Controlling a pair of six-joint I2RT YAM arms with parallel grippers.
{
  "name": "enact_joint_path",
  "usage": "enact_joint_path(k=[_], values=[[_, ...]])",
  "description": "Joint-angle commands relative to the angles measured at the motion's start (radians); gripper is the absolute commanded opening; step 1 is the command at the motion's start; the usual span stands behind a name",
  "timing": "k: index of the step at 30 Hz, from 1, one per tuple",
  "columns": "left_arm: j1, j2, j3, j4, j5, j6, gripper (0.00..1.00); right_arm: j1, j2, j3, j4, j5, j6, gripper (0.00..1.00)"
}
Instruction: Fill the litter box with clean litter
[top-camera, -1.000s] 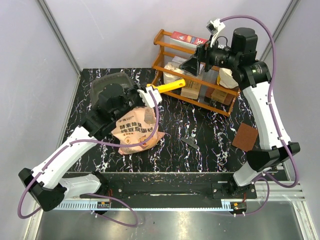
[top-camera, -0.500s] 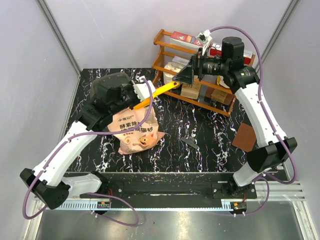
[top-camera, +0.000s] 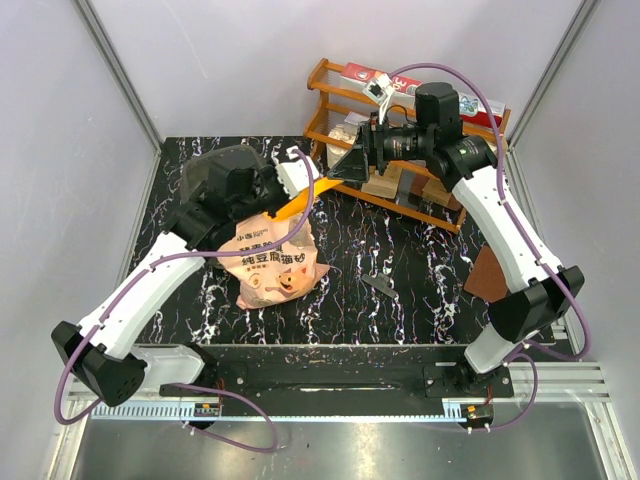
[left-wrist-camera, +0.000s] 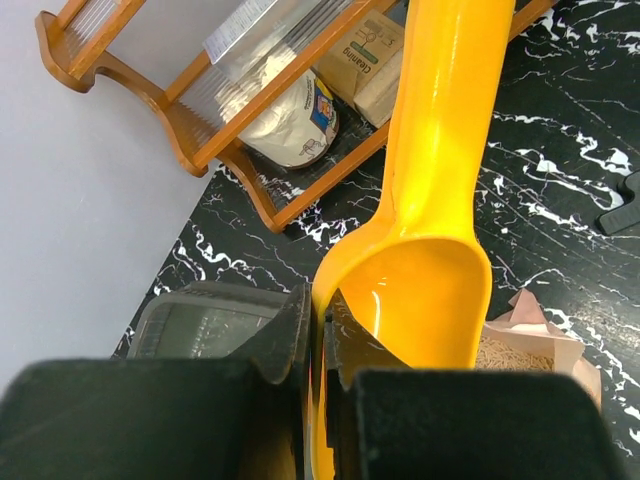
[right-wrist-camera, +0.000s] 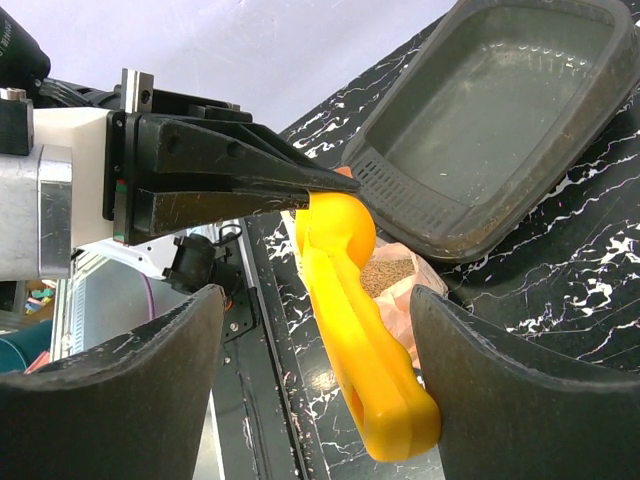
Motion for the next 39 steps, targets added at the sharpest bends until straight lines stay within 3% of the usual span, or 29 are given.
enact_joint_path(k=[1,7,13,26,30,36,37,38,39], values=[[0.001,0.007,0.054,0.088,0.015,-0.058,0.00,0.021,-0.013,-0.001,0.007,-0.014,-0.006,0.79],[0.001,0.013,0.053,0.108,0.027,-0.101,0.00,0.021,-0.011,-0.013,0.009,-0.012,0.003,0.75],[0.001,0.018,0.038,0.134,0.046,-0.122,0.00,0.021,-0.001,-0.013,0.012,-0.026,0.014,0.60],[0.001,0.022,0.031,0.161,0.044,-0.136,0.00,0.021,-0.002,-0.038,0.004,-0.017,0.000,0.48],[0.001,0.022,0.027,0.161,0.044,-0.136,0.00,0.021,-0.004,-0.041,0.009,-0.025,0.000,0.40],[0.001,0.024,0.025,0.160,0.058,-0.135,0.00,0.021,-0.001,-0.042,0.038,-0.044,0.008,0.15],[0.001,0.026,0.030,0.155,0.063,-0.132,0.02,0.021,-0.001,-0.042,0.041,-0.048,0.005,0.10],[0.001,0.026,0.034,0.137,0.067,-0.124,0.26,0.019,-0.001,-0.038,0.044,-0.046,0.002,0.00],[0.001,0.022,0.039,0.123,0.075,-0.115,0.42,0.018,-0.001,-0.033,0.039,-0.035,-0.003,0.00]])
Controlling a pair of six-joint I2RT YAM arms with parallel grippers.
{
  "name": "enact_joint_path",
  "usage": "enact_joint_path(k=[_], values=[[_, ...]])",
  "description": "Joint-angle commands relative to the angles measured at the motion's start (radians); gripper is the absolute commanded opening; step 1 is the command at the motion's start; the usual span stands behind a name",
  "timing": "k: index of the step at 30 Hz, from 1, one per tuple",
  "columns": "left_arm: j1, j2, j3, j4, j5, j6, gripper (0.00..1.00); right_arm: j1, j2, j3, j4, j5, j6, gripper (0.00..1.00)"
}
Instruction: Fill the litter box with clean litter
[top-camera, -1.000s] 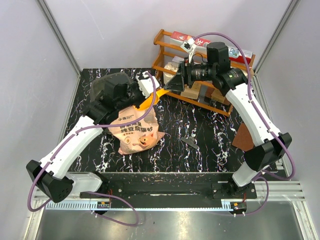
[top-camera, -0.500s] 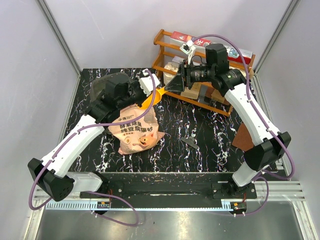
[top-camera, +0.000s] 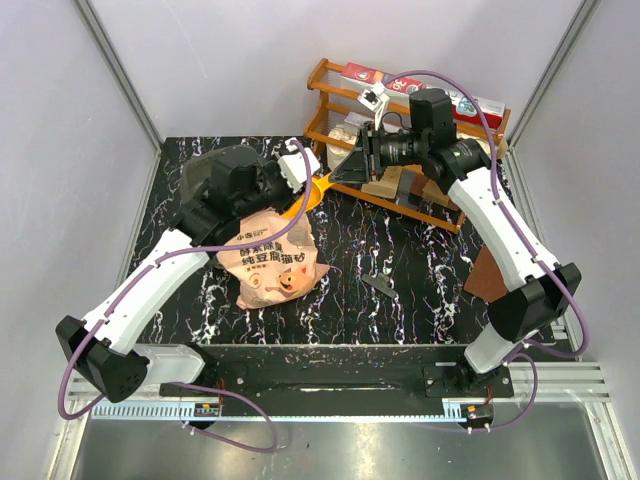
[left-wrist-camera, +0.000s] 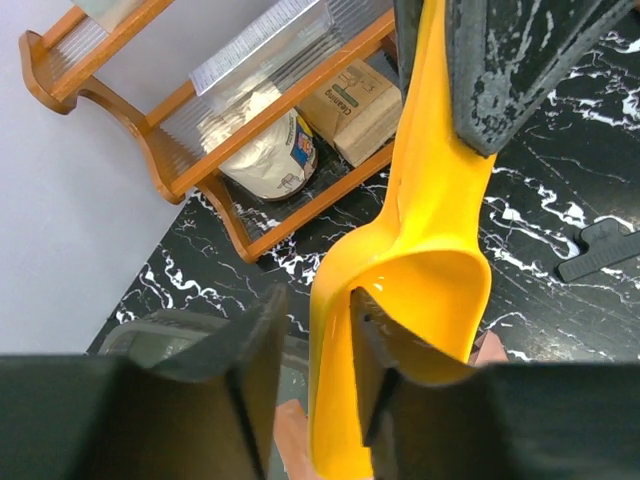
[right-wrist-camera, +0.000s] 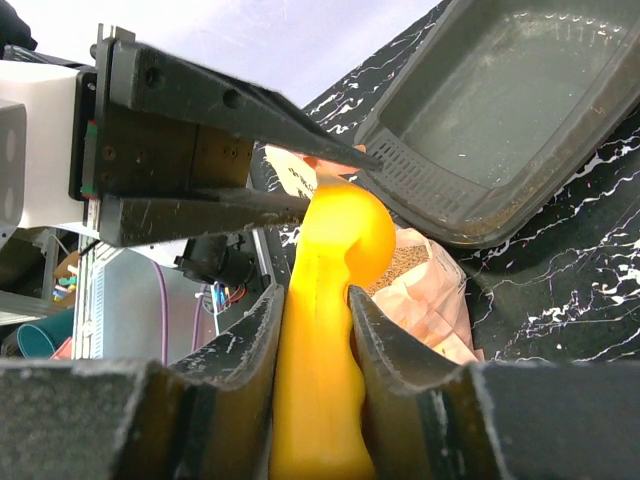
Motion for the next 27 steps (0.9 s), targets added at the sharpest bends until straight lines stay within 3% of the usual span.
enact_joint_path(k=[1,2,3,9,12,19,23,27], values=[[0.002,-0.016,0.043,0.027,0.025,0.005,0.53,0.006,-0.007,0.017,0.028,0.002,-0.020,0.00],[0.004,-0.024,0.044,-0.019,0.027,0.030,0.66,-0.011,-0.004,0.035,0.023,0.022,-0.019,0.00],[0.007,-0.034,0.047,-0.044,0.017,0.035,0.71,-0.019,-0.004,0.046,0.002,0.036,-0.017,0.00],[0.085,-0.105,0.069,-0.309,-0.030,-0.003,0.81,-0.028,0.039,0.215,-0.258,0.140,-0.158,0.00],[0.128,-0.142,0.024,-0.377,-0.041,-0.017,0.81,-0.028,0.059,0.246,-0.317,0.149,-0.161,0.00],[0.162,-0.170,-0.052,-0.400,-0.027,-0.020,0.80,-0.017,0.056,0.215,-0.265,0.148,-0.149,0.00],[0.174,-0.166,-0.083,-0.398,-0.023,-0.015,0.70,-0.009,0.053,0.201,-0.230,0.155,-0.120,0.00],[0.174,-0.166,-0.086,-0.408,0.017,0.008,0.55,0.003,0.114,0.288,-0.346,0.134,-0.097,0.00]])
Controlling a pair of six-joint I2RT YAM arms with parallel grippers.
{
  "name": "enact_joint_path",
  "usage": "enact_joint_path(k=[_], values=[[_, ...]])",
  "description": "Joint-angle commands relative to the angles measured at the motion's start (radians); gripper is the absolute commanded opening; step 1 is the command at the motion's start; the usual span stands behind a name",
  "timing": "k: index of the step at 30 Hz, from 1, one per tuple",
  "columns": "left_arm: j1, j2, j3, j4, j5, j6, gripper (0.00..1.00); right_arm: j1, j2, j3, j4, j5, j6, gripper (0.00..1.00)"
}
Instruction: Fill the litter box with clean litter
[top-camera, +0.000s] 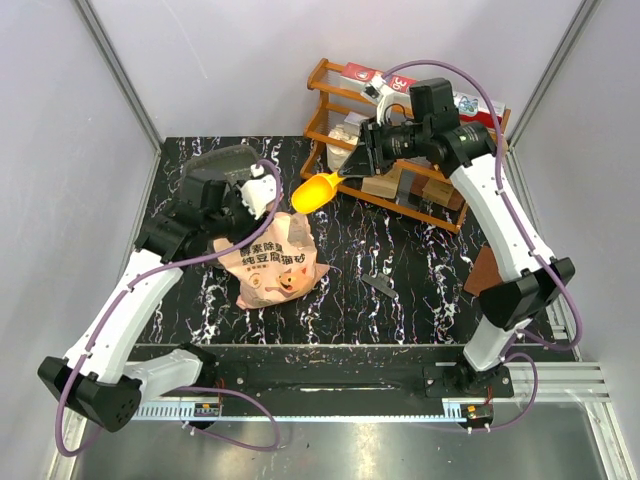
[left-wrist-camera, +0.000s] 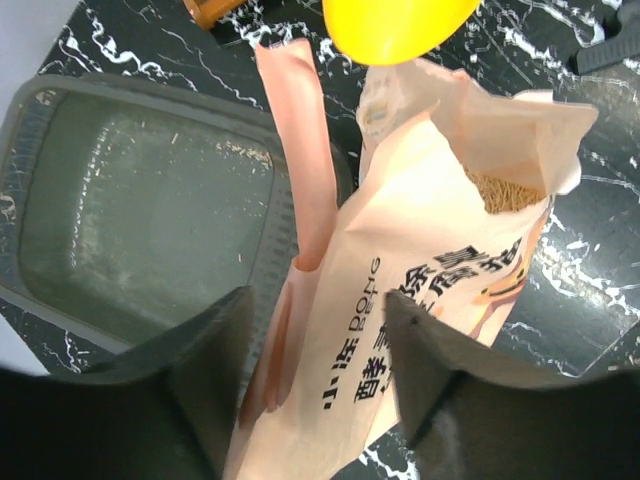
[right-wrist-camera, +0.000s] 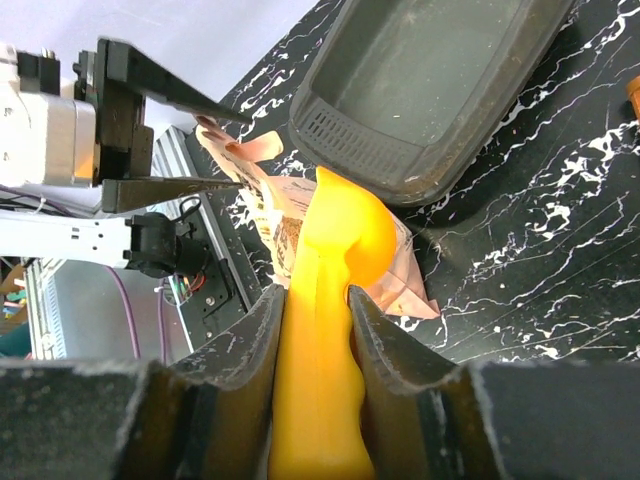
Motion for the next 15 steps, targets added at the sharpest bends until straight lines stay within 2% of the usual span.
enact_joint_path(k=[1,5,6,9,10,11,15], values=[[0.006,-0.008,0.007,-0.005,0.047,0.017,0.52,0.026,0.071,0.135,-0.090,-0.004,0.015,0.00],[0.006,-0.017,0.015,-0.037,0.096,0.044,0.34,0.057,0.076,0.144,-0.117,0.035,-0.025,0.00],[0.006,-0.020,0.012,-0.043,0.098,0.048,0.25,0.066,0.076,0.147,-0.121,0.044,-0.033,0.00],[0.006,-0.027,0.000,-0.046,0.105,0.060,0.14,0.080,0.104,0.195,-0.156,0.087,-0.031,0.00],[0.008,-0.027,-0.002,-0.045,0.110,0.063,0.05,0.083,0.124,0.233,-0.170,0.117,-0.034,0.00],[0.006,-0.025,0.000,-0.045,0.113,0.063,0.02,0.086,0.135,0.251,-0.182,0.140,-0.033,0.00],[0.006,-0.025,0.022,-0.042,0.110,0.048,0.00,0.091,0.153,0.301,-0.212,0.194,-0.028,0.00]])
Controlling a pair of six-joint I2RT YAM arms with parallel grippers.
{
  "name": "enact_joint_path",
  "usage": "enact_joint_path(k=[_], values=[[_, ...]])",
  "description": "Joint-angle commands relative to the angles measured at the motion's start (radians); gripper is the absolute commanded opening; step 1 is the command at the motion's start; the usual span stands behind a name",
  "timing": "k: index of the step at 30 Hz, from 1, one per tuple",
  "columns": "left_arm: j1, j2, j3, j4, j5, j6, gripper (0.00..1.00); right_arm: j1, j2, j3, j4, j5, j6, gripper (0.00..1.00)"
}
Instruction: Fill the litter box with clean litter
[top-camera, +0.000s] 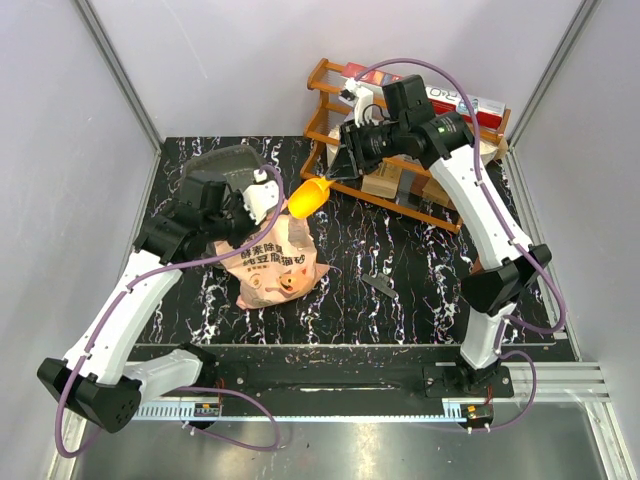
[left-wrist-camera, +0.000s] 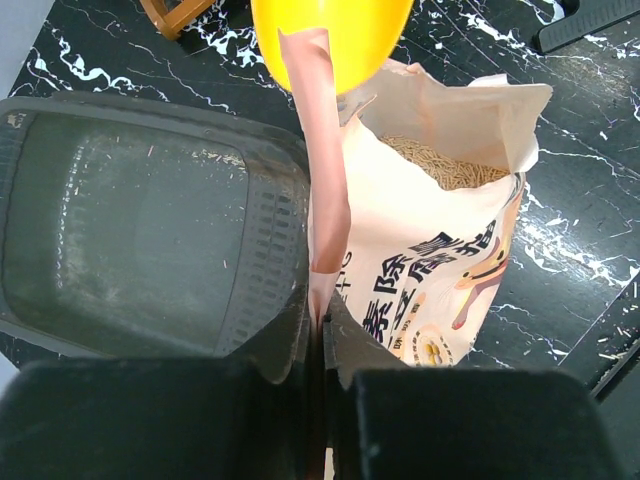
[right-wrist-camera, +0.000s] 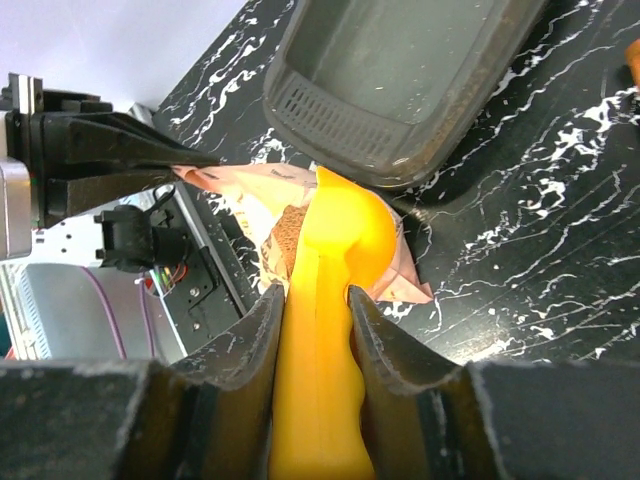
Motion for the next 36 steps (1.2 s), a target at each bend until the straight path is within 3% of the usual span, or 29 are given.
enact_joint_path(k=[1,12,21,28,32,36], values=[[0.003,-0.022,0.029,0.012,0.031,-0.020,0.00,0.012,0.007,0.087,-0.035,0.077,-0.009,0.00],[0.005,-0.022,0.054,0.043,0.057,-0.118,0.00,0.087,0.016,0.094,-0.143,0.052,-0.080,0.00],[0.005,-0.074,0.048,0.060,0.117,-0.145,0.00,0.206,0.040,0.124,-0.158,0.308,-0.035,0.00],[0.005,-0.104,0.025,0.061,0.104,-0.136,0.00,0.213,0.067,0.246,-0.154,0.343,-0.020,0.00],[0.013,-0.113,0.022,0.061,0.093,-0.130,0.00,0.215,0.033,0.198,-0.192,0.397,-0.100,0.00],[0.020,-0.108,0.028,0.070,0.094,-0.136,0.00,0.218,-0.004,0.127,-0.194,0.558,-0.152,0.00]])
